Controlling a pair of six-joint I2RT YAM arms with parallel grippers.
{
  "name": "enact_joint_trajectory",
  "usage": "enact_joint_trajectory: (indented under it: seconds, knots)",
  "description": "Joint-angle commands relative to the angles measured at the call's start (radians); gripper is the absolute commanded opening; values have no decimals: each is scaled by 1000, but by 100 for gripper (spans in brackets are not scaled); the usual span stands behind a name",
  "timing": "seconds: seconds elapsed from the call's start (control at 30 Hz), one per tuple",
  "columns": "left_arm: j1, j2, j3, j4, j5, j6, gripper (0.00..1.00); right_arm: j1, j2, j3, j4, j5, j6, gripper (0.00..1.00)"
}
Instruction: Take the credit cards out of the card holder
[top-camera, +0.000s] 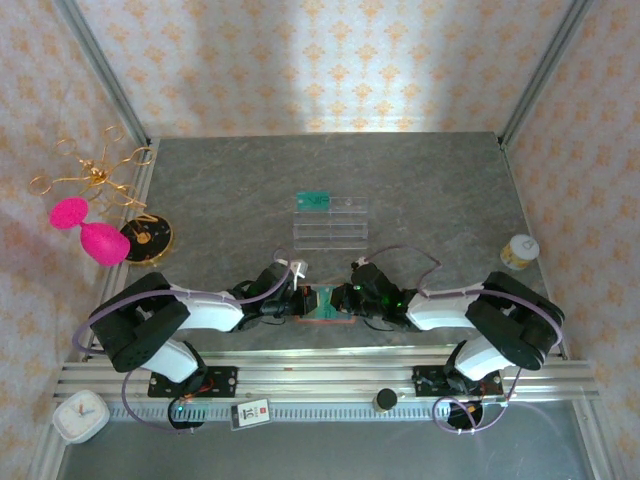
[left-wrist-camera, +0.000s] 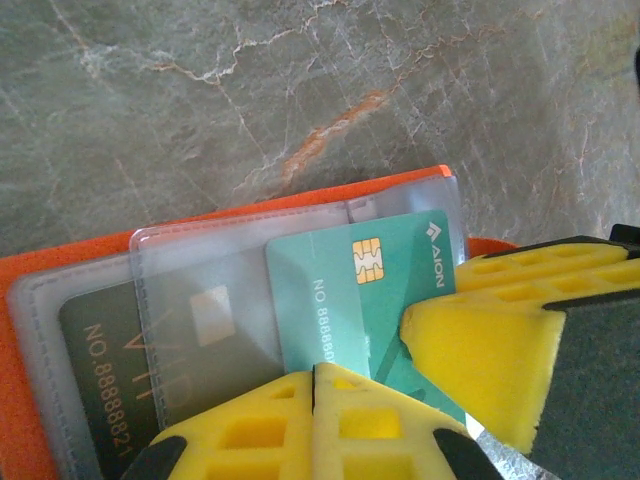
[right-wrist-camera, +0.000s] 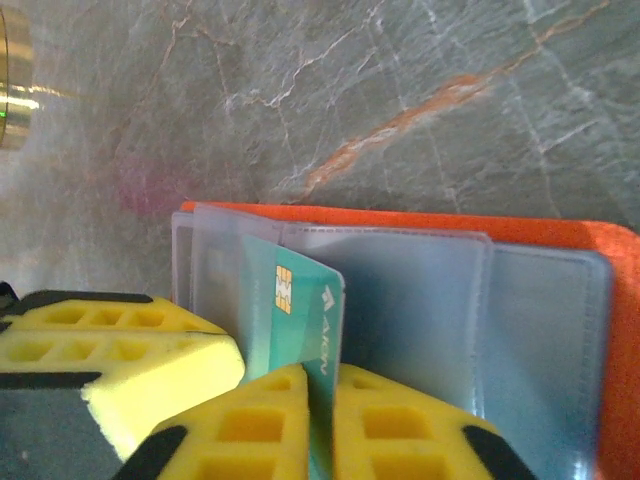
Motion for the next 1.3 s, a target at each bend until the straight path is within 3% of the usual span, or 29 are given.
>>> enact_joint_trajectory:
  seconds: [0.0, 0.17, 0.47, 0.67, 1.0, 1.13, 1.27]
  knots:
    - [-1, 7, -21, -82, -16, 27, 0, -10, -30, -34, -59, 57, 1, 6]
    - [8, 2, -30, -56, -5, 28, 0, -65, -139, -109, -75, 62, -27, 0]
    - [8, -15, 0, -21, 10, 34, 0, -73, -386, -102, -76, -31, -259, 0]
    - [7, -43, 16, -3, 23, 20, 0, -82, -500, -18, -223, 27, -358, 0]
    - [10, -187, 35, -75, -32, 7, 28, -106, -416, 252, -349, 145, -591, 0]
    - [16, -262, 36, -140, -88, 25, 39, -169, -321, 394, -369, 99, -729, 0]
    - [42, -297, 30, -209, -90, 28, 40, -200, -192, 562, -441, 60, -900, 0]
